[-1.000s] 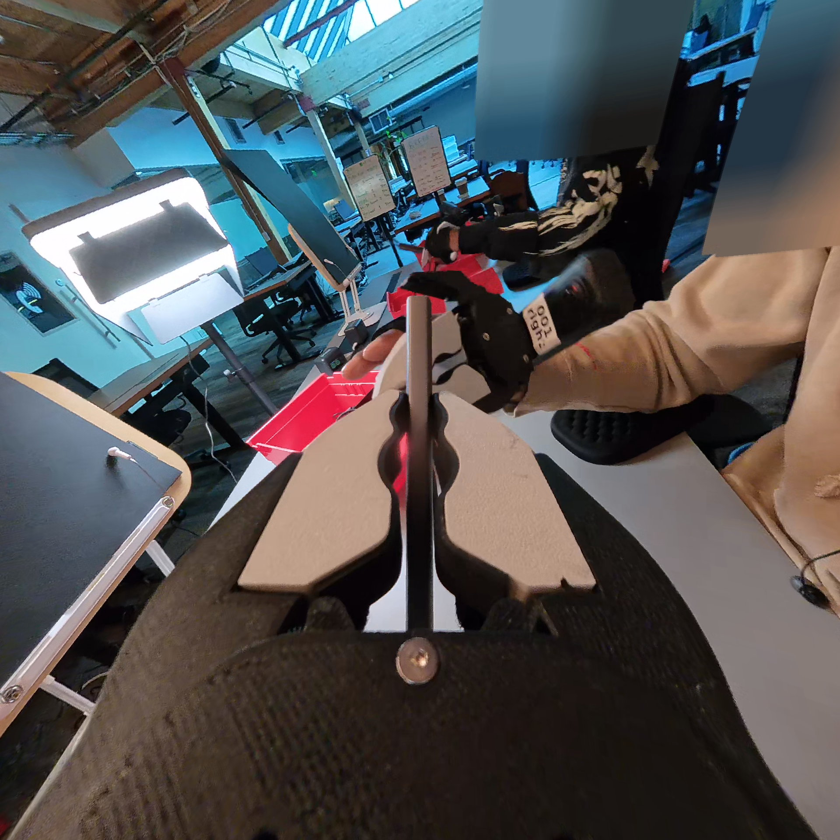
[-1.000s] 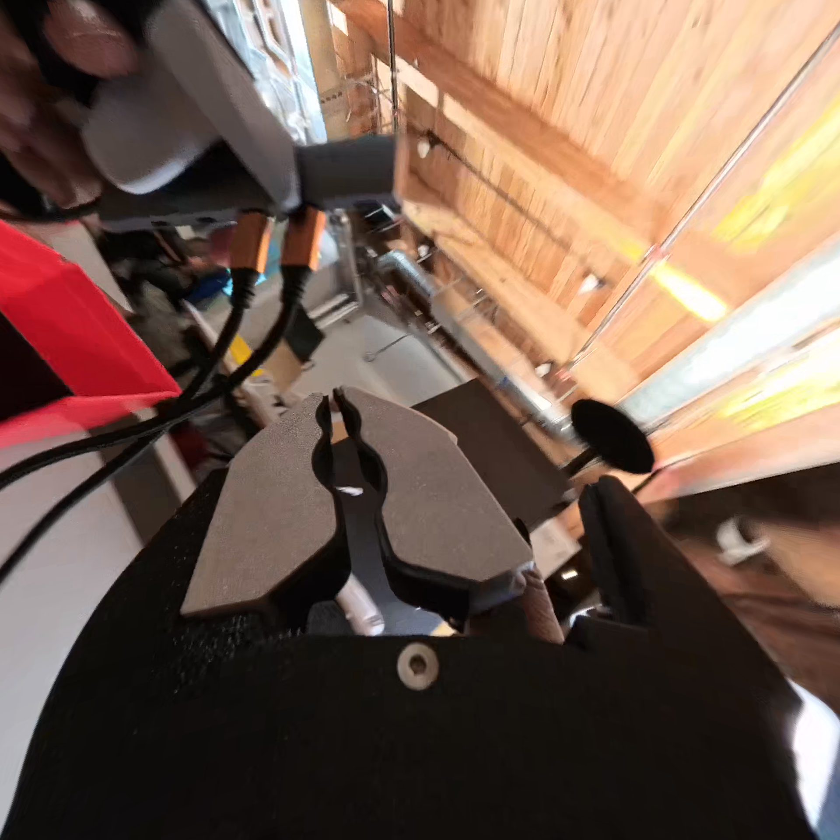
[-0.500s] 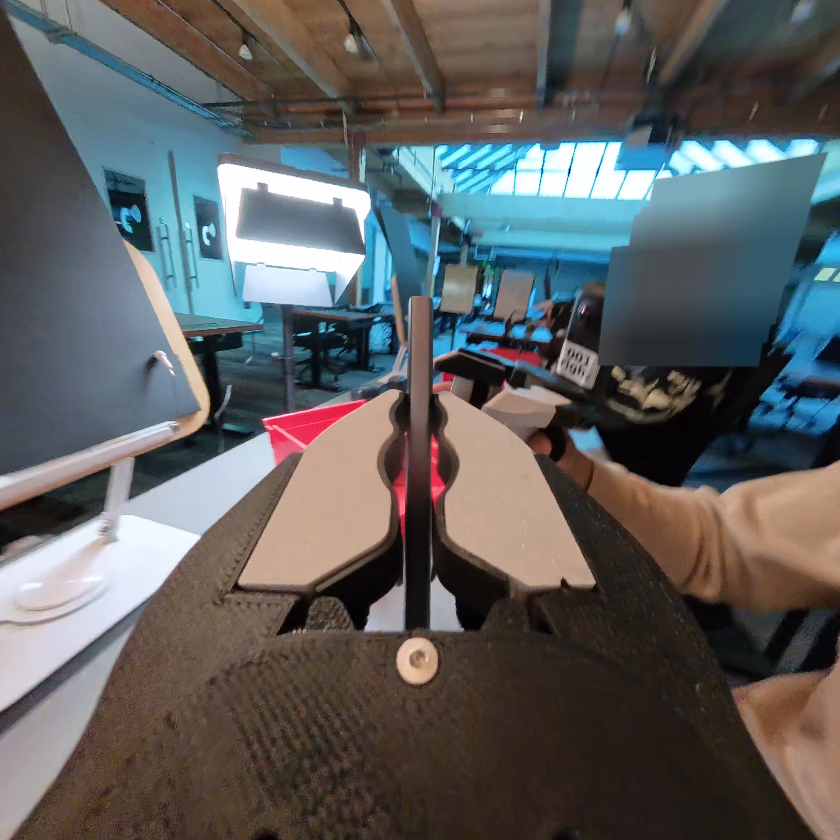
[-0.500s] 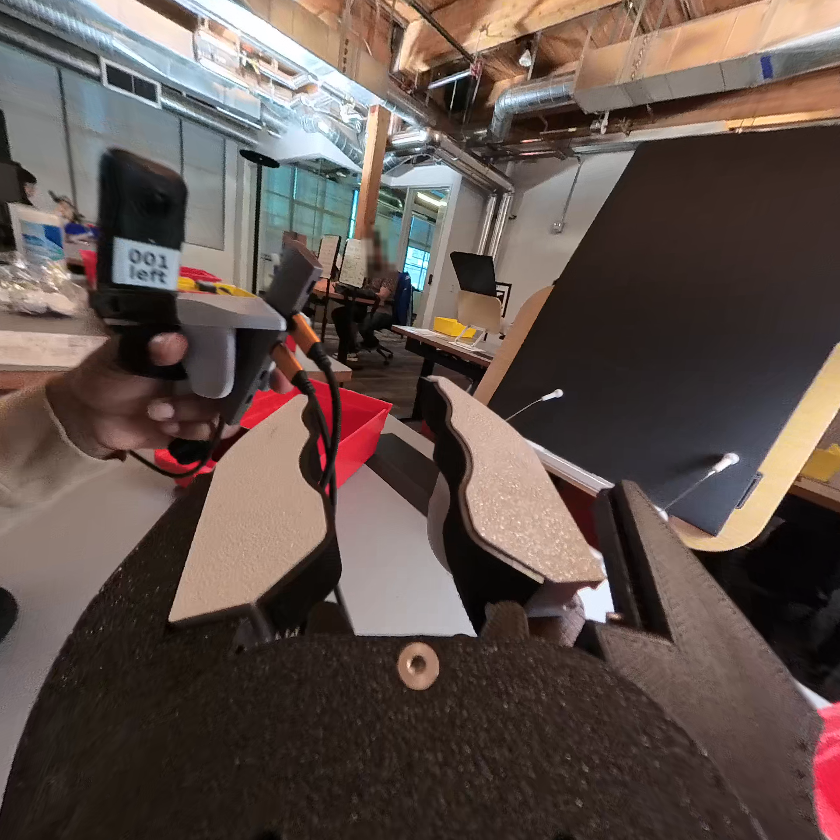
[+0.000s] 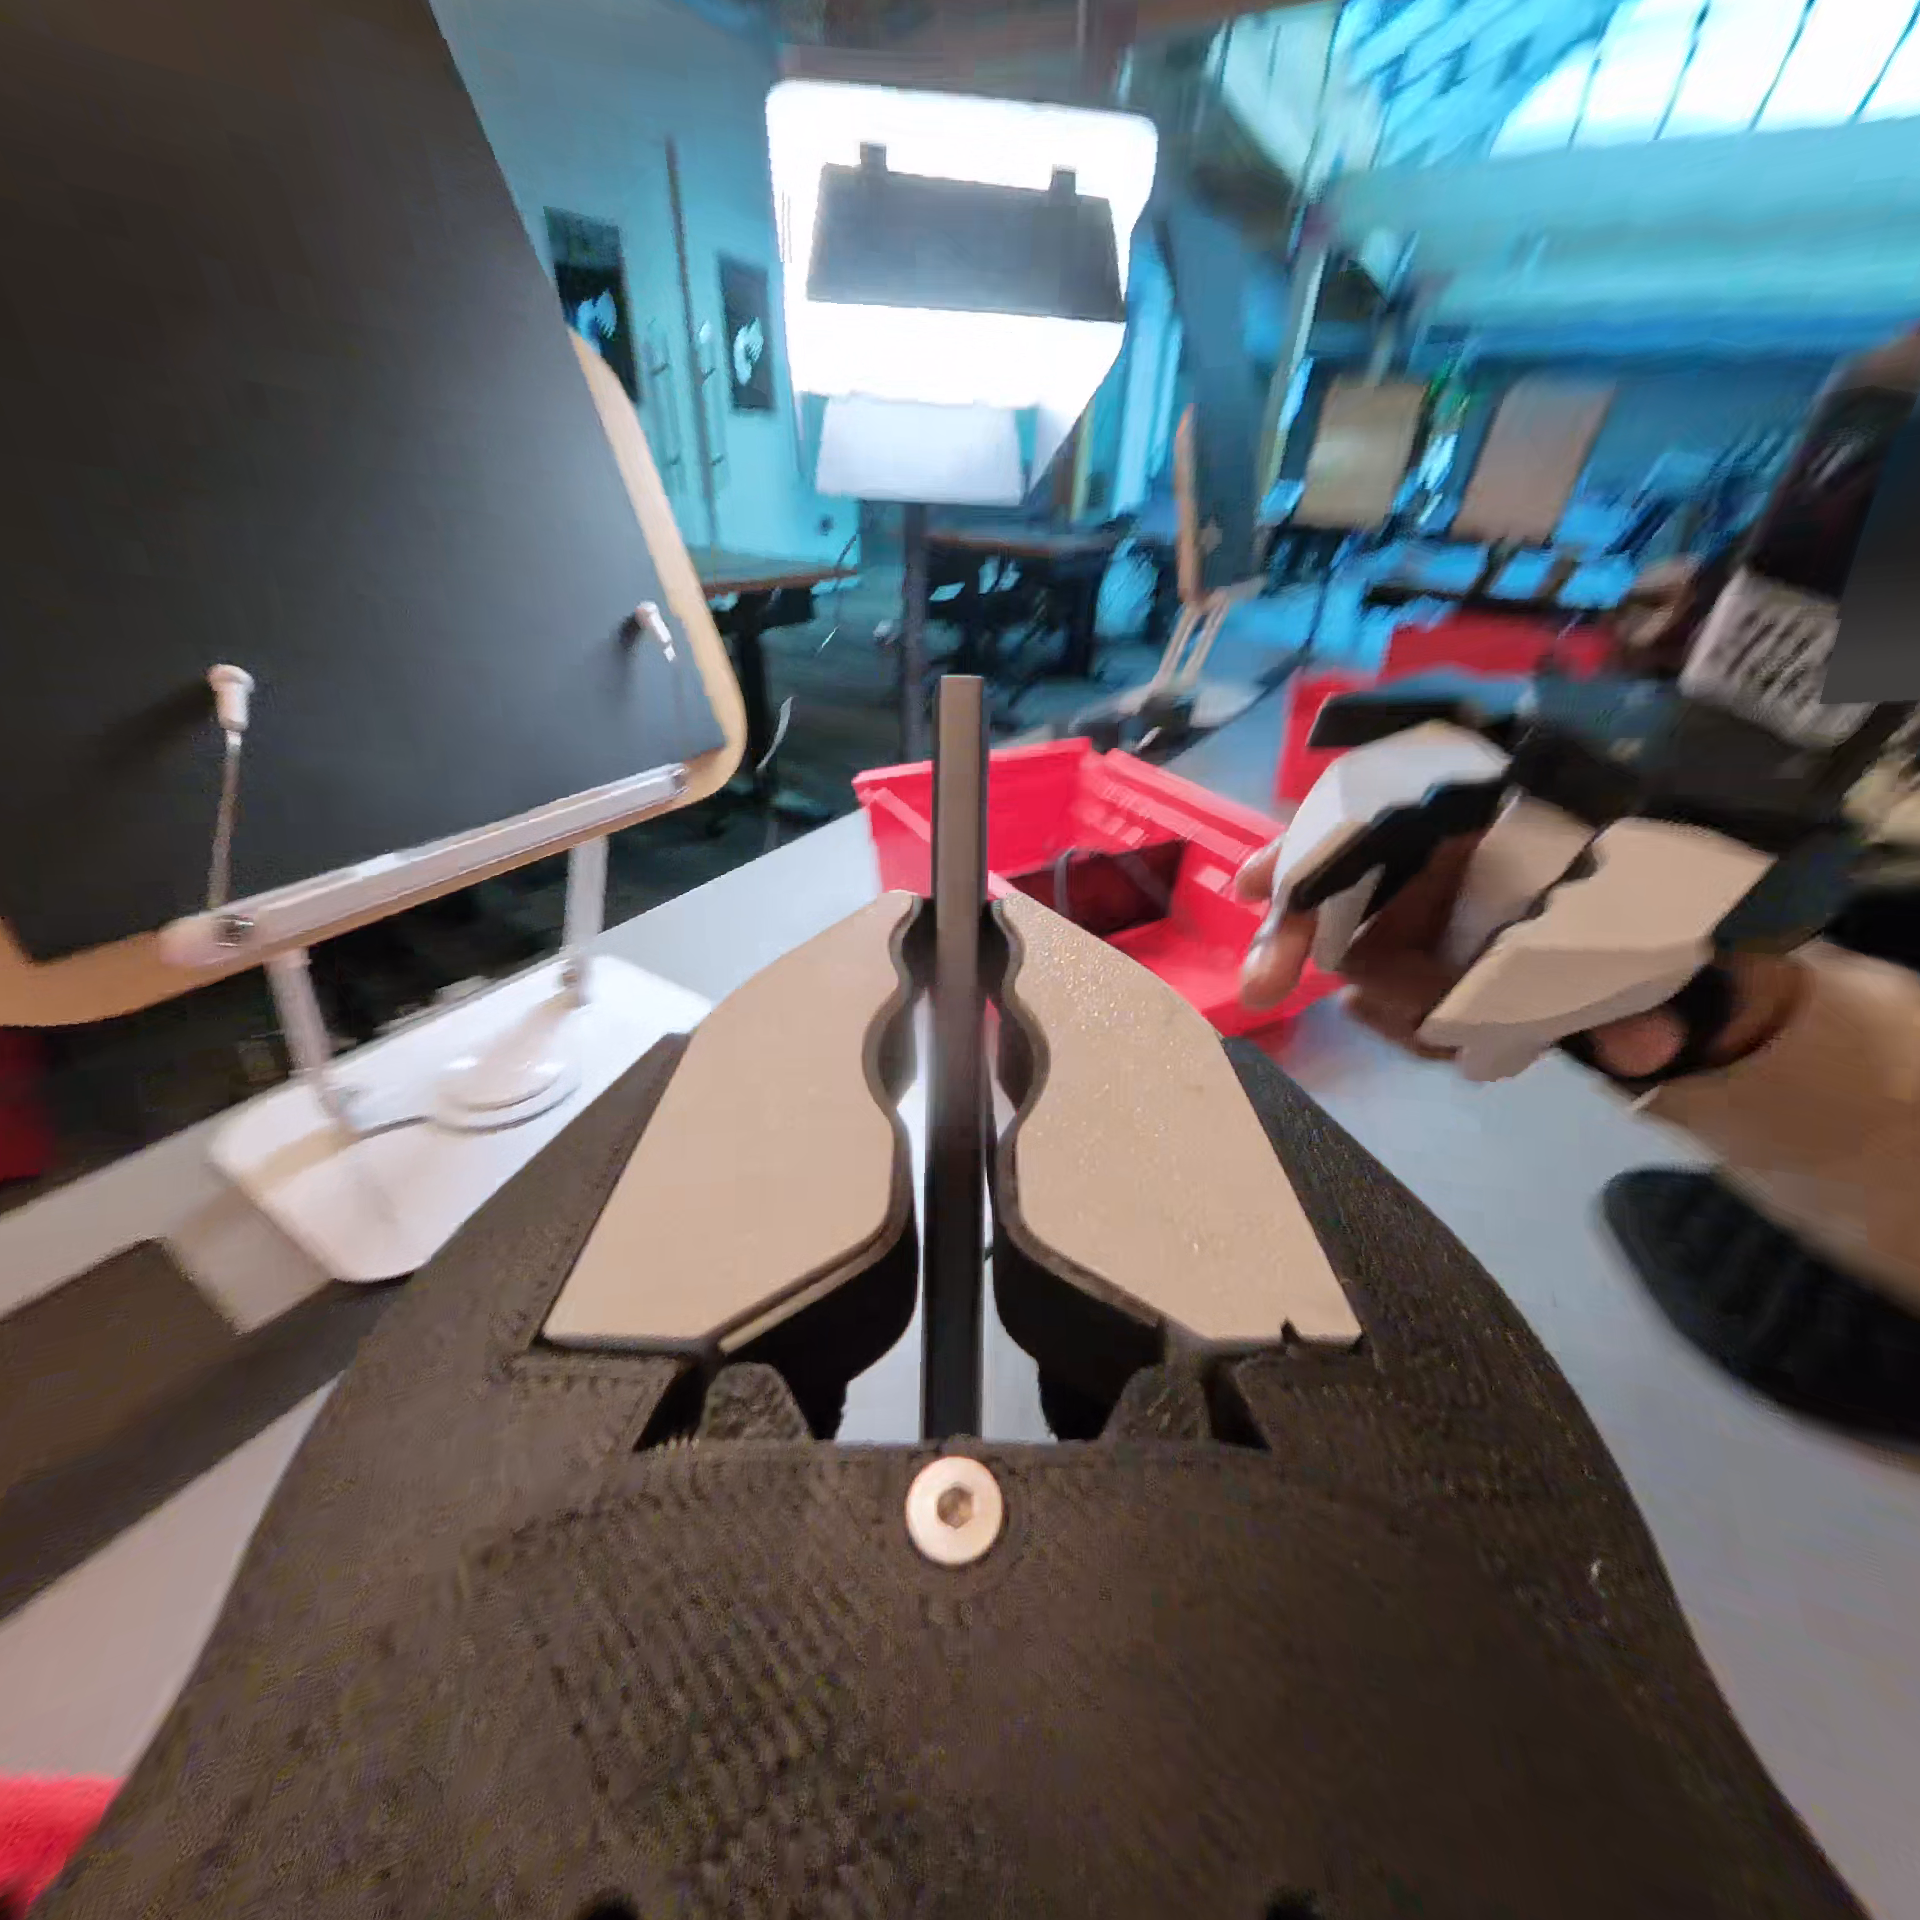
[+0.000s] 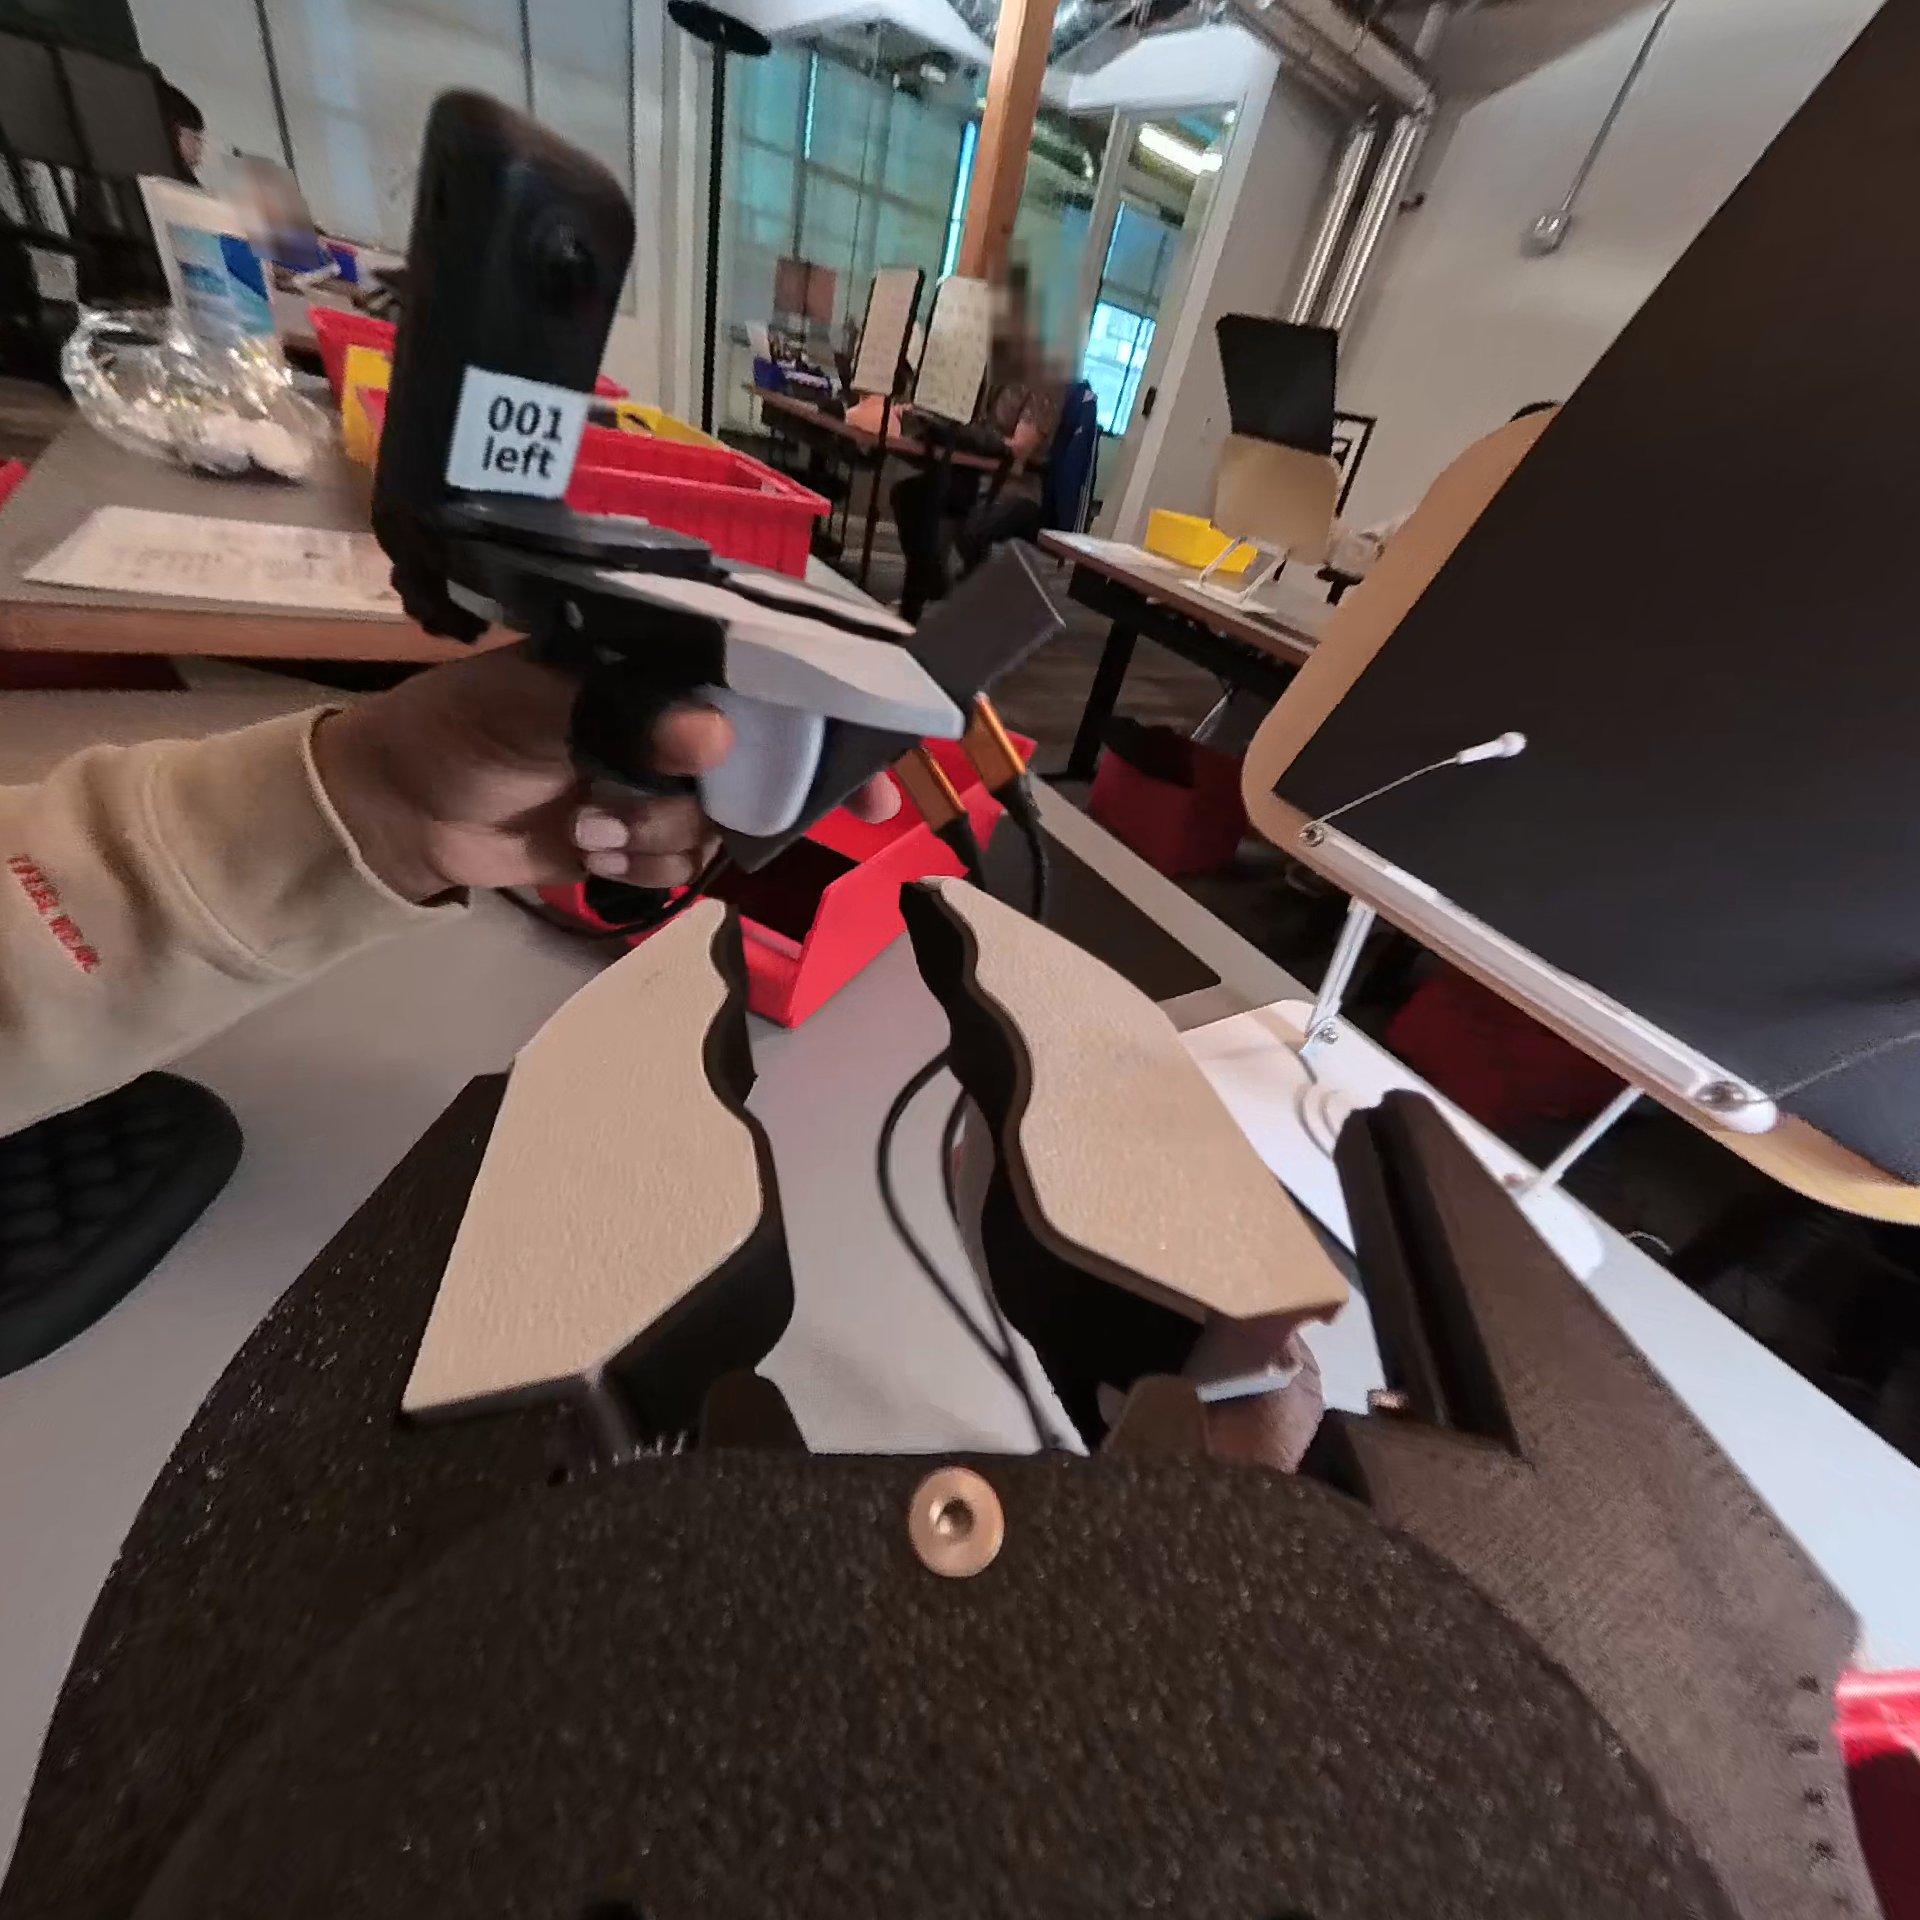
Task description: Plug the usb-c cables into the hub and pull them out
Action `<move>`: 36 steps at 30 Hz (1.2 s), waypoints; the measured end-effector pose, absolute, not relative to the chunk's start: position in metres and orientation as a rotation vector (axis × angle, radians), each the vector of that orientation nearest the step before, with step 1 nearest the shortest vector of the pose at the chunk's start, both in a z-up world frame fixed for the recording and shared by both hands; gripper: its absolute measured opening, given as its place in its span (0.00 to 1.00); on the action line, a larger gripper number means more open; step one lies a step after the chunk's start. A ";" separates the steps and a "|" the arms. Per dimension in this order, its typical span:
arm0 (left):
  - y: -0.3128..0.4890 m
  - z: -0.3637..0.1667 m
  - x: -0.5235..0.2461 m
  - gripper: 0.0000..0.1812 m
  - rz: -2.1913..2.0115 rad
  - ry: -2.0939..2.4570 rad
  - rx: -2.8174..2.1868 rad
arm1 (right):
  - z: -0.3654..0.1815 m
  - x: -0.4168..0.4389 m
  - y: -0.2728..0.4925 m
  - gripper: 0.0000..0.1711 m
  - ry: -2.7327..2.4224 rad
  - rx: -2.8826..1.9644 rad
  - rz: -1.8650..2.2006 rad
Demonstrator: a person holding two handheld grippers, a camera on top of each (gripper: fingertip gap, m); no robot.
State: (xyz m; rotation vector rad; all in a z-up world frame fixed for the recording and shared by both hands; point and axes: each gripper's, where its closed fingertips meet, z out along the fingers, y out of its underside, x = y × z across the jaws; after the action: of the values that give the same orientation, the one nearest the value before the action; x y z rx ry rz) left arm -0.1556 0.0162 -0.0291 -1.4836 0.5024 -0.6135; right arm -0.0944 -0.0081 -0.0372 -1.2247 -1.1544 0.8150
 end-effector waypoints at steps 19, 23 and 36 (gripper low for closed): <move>0.037 -0.089 -0.159 0.06 0.487 0.910 -1.681 | -0.091 -0.121 -0.091 0.49 -1.609 -1.023 1.011; 0.038 -0.093 -0.156 0.06 0.548 0.938 -1.675 | -0.096 -0.125 -0.098 0.48 -1.634 -1.011 1.034; 0.026 -0.116 -0.126 0.06 0.378 1.085 -1.748 | -0.100 -0.128 -0.100 0.48 -1.643 -0.970 0.993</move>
State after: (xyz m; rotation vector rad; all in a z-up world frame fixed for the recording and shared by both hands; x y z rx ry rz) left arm -0.1255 0.0262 -0.1157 -1.7478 1.0852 0.3781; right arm -0.1278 -0.1002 -0.1002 -0.9696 -1.6429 0.9926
